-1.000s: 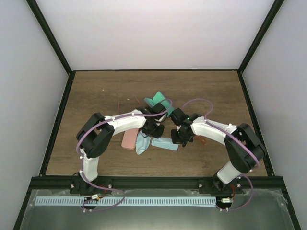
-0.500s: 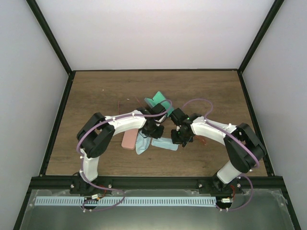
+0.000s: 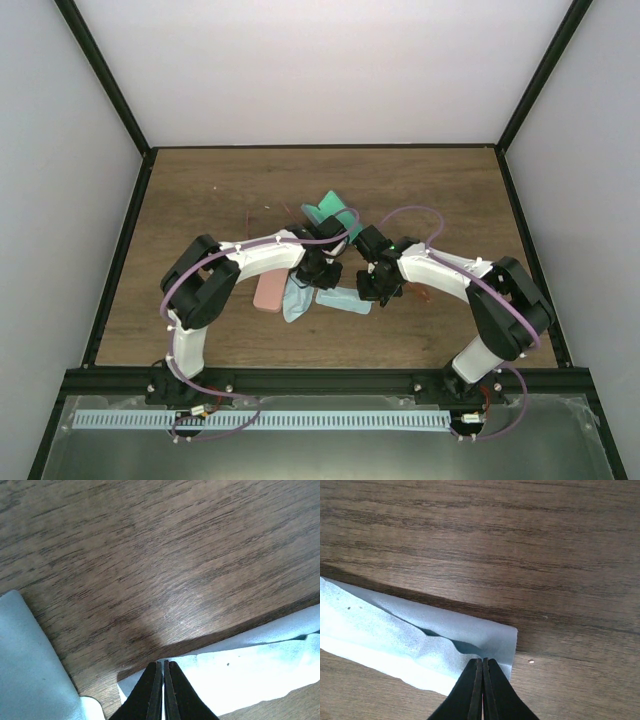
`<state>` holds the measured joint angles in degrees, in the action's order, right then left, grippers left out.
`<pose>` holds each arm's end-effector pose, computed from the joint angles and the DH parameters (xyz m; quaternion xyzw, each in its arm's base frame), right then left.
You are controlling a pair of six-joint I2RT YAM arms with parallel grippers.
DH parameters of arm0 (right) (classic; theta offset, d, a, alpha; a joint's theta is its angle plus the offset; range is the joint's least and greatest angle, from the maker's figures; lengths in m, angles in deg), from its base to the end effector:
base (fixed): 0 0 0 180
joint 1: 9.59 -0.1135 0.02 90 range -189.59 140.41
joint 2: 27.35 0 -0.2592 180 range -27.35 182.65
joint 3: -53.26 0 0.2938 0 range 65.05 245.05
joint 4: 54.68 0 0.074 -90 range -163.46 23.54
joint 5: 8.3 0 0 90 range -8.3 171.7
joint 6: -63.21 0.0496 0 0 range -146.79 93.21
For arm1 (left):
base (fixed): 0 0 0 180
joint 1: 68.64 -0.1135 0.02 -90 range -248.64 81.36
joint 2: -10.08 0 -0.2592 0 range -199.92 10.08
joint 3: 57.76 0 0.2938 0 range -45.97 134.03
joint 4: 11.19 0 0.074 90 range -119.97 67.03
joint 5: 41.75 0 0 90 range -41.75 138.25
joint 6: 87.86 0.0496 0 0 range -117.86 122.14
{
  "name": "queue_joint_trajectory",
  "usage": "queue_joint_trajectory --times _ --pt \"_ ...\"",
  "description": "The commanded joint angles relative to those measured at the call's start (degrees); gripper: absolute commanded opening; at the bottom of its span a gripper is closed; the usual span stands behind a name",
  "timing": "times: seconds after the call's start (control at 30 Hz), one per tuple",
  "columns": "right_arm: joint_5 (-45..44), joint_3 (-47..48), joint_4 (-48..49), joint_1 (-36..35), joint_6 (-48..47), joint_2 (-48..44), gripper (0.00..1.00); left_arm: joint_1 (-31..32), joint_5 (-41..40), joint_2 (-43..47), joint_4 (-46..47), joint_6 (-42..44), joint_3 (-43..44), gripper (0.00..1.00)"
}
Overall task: Organize the sunglasses
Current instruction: Adjust the glasses cleaning cloth at the center of the board.
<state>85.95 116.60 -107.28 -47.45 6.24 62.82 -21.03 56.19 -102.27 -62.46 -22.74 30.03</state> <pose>0.2390 0.1905 0.1187 -0.0453 0.9940 0.0835 0.0536 0.2753 -0.3118 0.1117 0.2035 0.9689 -0.1282 0.0586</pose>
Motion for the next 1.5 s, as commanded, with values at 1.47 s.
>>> queue_joint_trajectory --times 1.47 --pt "-0.5 1.5 0.0 -0.6 -0.2 0.7 0.01 -1.7 4.8 0.4 2.0 2.0 -1.6 0.25"
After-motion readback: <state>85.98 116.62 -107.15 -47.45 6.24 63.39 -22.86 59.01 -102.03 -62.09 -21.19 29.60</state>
